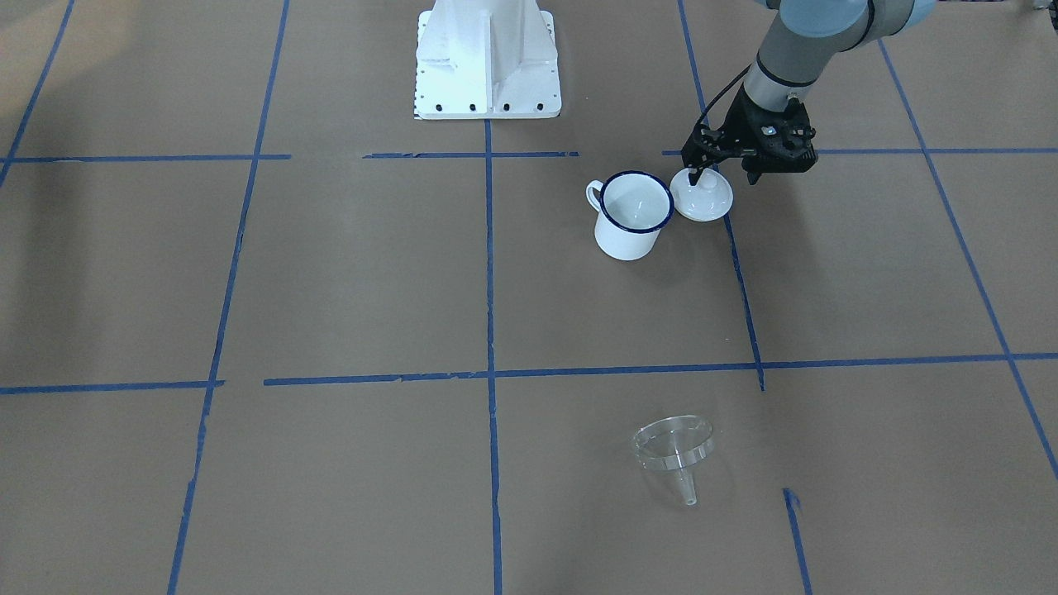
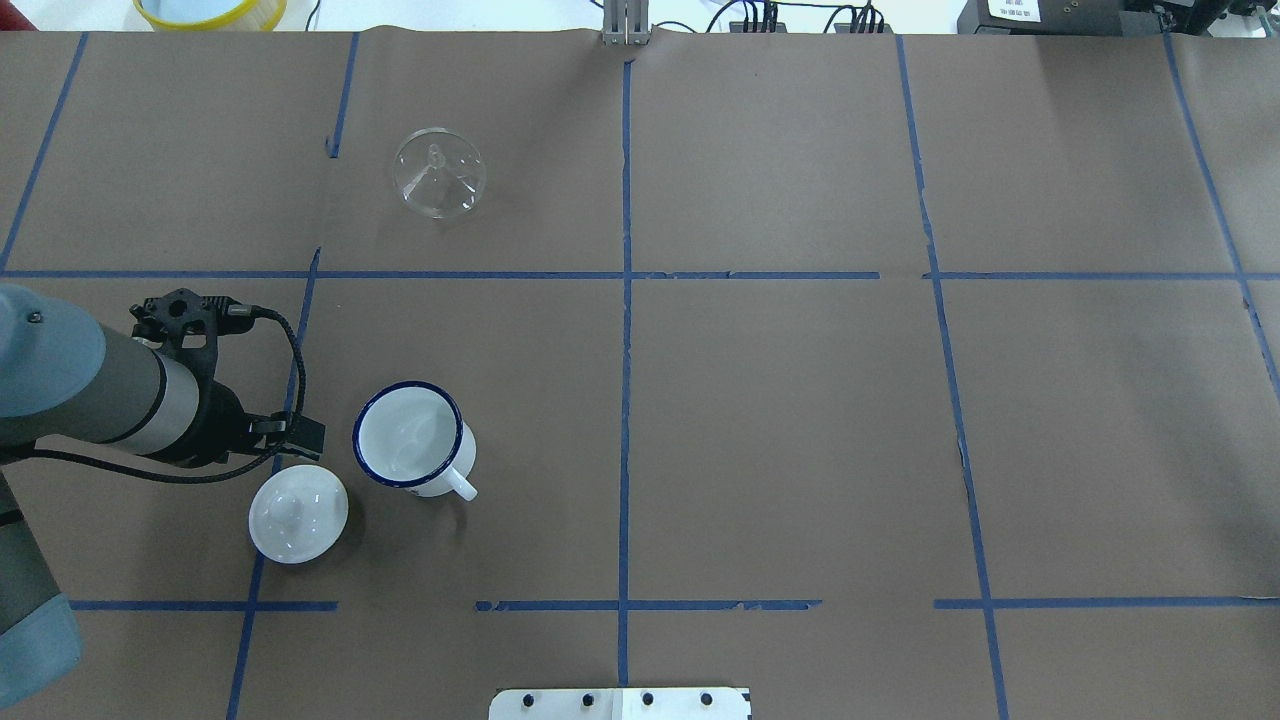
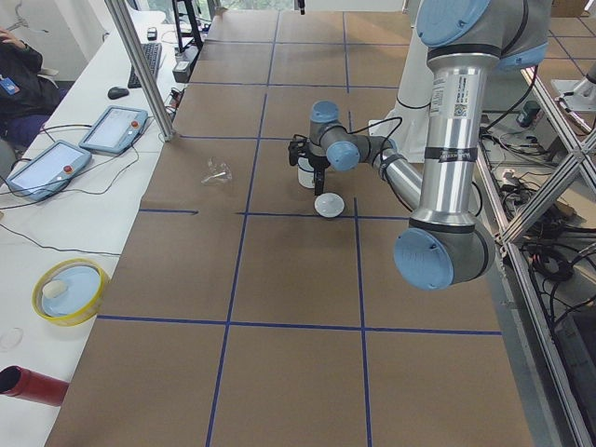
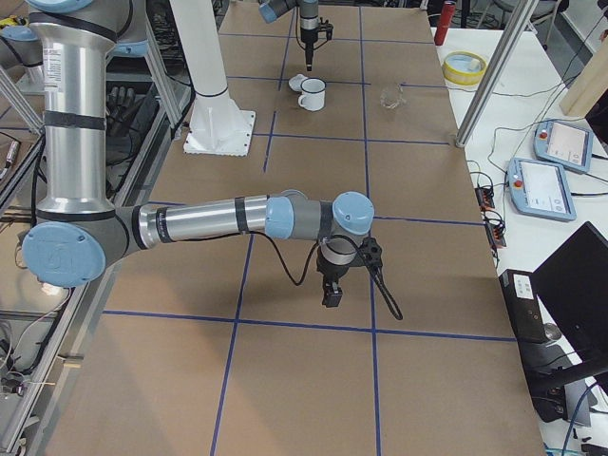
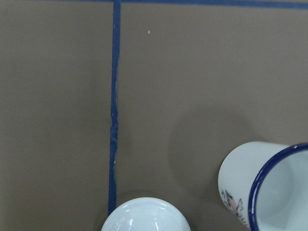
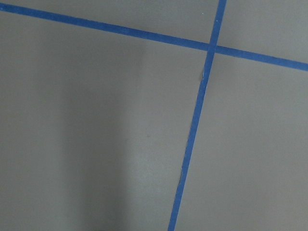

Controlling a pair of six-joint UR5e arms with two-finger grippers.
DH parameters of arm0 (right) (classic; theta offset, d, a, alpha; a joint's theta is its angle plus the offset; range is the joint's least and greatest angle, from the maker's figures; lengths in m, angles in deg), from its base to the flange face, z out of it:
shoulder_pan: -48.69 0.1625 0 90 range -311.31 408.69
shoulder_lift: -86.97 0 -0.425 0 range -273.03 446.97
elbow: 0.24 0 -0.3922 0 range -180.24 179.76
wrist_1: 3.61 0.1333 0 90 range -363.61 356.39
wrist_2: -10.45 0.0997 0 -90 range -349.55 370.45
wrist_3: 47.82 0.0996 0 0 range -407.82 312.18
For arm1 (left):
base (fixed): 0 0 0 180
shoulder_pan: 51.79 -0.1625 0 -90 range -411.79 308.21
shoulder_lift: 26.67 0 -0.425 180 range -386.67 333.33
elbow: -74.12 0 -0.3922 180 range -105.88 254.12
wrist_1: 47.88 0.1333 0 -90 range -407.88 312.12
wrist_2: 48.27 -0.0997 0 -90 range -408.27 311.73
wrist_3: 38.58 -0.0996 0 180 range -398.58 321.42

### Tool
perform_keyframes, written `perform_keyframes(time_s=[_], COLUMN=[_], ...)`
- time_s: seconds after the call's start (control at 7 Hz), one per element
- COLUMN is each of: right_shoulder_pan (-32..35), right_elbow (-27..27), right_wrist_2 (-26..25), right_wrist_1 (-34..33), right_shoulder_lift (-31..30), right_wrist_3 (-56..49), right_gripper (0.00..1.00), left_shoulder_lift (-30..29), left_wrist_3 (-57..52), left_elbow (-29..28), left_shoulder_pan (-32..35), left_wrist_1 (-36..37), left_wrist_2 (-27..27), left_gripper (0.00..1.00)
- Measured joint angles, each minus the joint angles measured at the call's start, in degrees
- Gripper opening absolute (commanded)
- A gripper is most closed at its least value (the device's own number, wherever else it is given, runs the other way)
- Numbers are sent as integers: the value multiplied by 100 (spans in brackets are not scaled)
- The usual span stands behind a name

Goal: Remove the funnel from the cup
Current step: 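Lower the left gripper onto the white funnel's spout and grasp it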

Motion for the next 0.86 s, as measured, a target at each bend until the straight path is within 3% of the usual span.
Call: perform_keyframes(time_s=[0.29, 0.43, 0.86], right_shoulder_pan=[0, 0, 0], right_elbow=[0, 0, 4], right_wrist_2=[0, 0, 0], right_wrist_1=[0, 0, 0], right_shoulder_lift=[2, 2, -3], right_wrist_3=[0, 0, 0], right_gripper=[100, 100, 100], left_shoulder_lift=[494, 550, 472], left_wrist_3=[211, 342, 486], left_elbow=[-147, -207, -253], left_shoulder_pan=[-292, -440, -606], left_wrist_1=[-824, -968, -993], left_wrist_2=[-152, -230, -312], left_gripper=[89, 81, 74])
